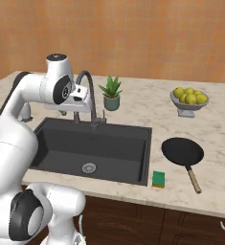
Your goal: Pick the pan and sponge and place them into the sink. Then turn on the water.
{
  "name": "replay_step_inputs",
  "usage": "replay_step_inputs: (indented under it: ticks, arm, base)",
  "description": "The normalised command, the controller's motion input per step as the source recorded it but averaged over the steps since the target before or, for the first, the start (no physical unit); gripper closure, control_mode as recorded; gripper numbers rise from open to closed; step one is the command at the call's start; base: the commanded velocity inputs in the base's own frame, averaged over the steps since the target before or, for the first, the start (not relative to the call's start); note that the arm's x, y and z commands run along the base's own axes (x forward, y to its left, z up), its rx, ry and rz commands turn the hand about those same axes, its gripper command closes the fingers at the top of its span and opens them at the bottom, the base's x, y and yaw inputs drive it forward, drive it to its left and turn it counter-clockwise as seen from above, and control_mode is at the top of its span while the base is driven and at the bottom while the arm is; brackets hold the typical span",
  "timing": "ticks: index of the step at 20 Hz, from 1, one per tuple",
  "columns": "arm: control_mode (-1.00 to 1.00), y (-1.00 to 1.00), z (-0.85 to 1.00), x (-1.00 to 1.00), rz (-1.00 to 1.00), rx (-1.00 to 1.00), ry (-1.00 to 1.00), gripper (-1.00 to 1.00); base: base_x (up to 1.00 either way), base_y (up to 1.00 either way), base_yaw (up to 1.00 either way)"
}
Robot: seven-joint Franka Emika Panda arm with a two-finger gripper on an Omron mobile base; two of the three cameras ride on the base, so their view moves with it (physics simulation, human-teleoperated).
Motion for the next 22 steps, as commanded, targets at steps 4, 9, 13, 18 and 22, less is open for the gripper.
replay_step_inputs:
  ticks: [4, 9, 13, 18, 22]
  arm:
    - [-1.0, -0.24, 0.0, -0.17, 0.0, 0.02, -0.05, -1.0]
    - [-1.0, -0.95, -0.09, -0.55, -0.01, 0.08, -0.08, -1.0]
    - [-1.0, -1.0, -0.36, -0.57, -0.03, 0.01, 0.0, -1.0]
    - [-1.0, -1.0, -0.43, -0.34, -0.04, 0.0, 0.08, -1.0]
    - [-1.0, -1.0, -0.42, -0.04, -0.06, 0.0, 0.1, -1.0]
  base:
    - [0.0, 0.0, 0.0]
    - [0.0, 0.0, 0.0]
    - [0.0, 0.0, 0.0]
    - [0.0, 0.0, 0.0]
    - [0.0, 0.0, 0.0]
